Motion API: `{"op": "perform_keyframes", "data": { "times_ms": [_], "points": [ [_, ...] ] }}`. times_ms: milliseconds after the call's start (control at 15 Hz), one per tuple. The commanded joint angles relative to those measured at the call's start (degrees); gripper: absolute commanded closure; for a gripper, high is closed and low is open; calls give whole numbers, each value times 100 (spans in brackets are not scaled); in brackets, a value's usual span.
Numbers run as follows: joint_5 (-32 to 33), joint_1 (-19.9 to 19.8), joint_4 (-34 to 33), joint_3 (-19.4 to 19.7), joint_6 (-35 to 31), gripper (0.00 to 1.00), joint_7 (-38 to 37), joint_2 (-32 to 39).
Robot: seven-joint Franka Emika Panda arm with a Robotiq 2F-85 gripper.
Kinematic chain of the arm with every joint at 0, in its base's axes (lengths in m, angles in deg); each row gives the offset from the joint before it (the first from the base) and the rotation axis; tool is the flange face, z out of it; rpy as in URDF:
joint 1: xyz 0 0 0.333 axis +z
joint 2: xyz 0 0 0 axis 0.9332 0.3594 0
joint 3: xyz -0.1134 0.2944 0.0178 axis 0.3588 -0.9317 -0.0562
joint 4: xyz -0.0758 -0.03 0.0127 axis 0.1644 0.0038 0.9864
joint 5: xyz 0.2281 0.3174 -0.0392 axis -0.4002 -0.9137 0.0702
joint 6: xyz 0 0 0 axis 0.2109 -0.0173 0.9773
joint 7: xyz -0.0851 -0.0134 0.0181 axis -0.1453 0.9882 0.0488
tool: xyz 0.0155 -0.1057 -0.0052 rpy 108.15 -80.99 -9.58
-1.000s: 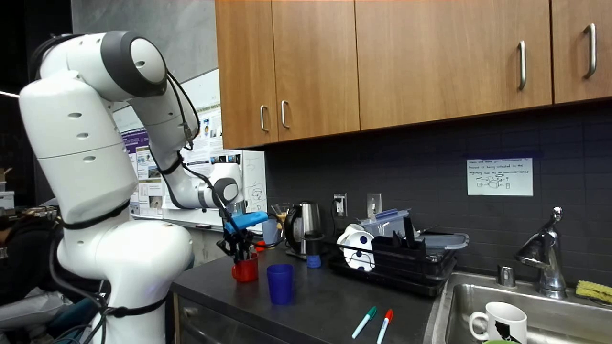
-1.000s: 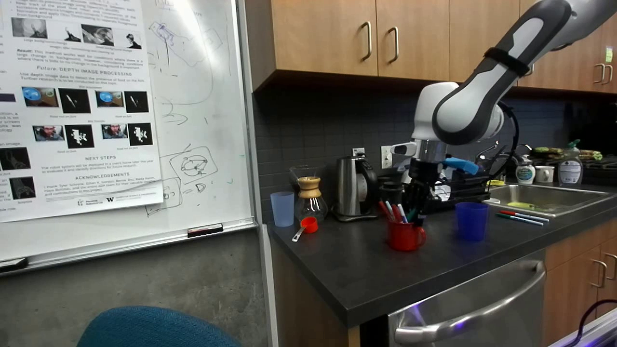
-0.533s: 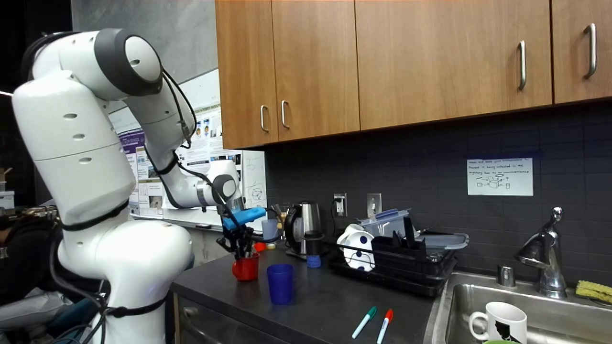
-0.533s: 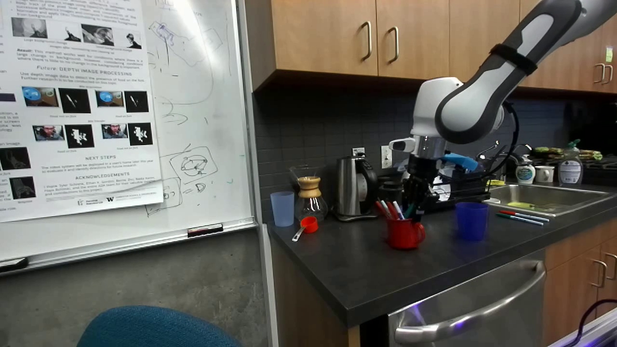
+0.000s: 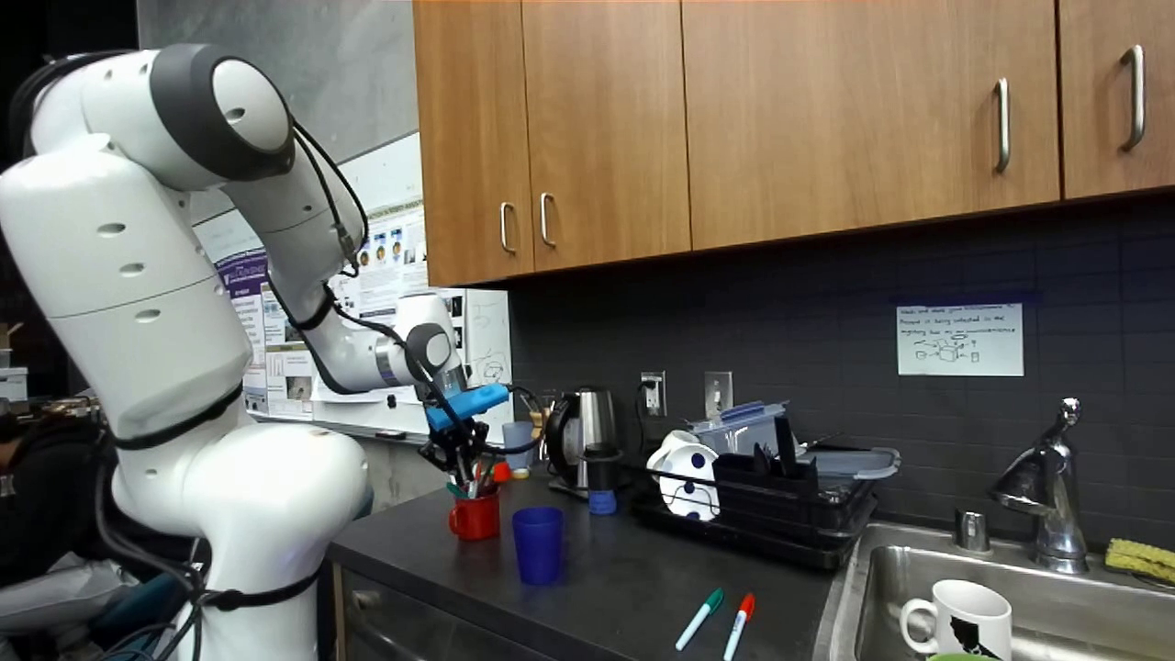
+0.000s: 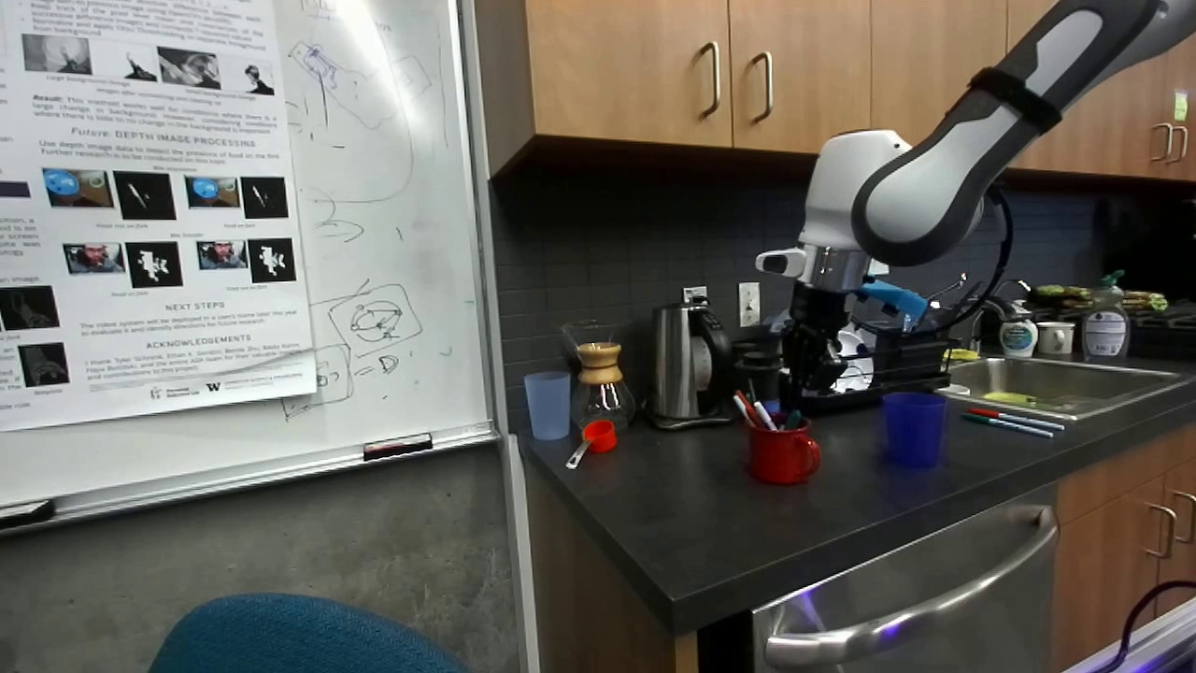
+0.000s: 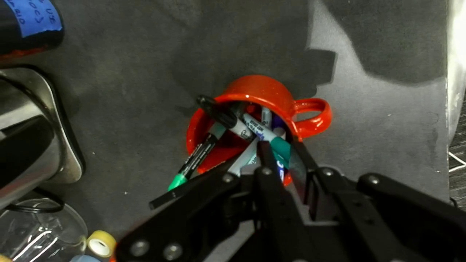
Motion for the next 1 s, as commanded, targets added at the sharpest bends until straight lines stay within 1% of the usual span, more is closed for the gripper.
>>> {"op": "perform_keyframes", "data": {
  "times_ms": [0,67,400,467,600,733,933],
  "points": [
    [147,-40,30,-43,9,55,-170,-103],
    [122,-22,30,-31,1,51,-165,-91],
    [30,50,29,12,27,19,-161,-92],
    [-30,94,28,40,67,11,-128,-102],
    [-315,291,3,193,224,0,99,-83],
    [-595,458,1,301,375,0,281,-94],
    [-744,497,-3,275,443,0,321,-111]
  ]
}}
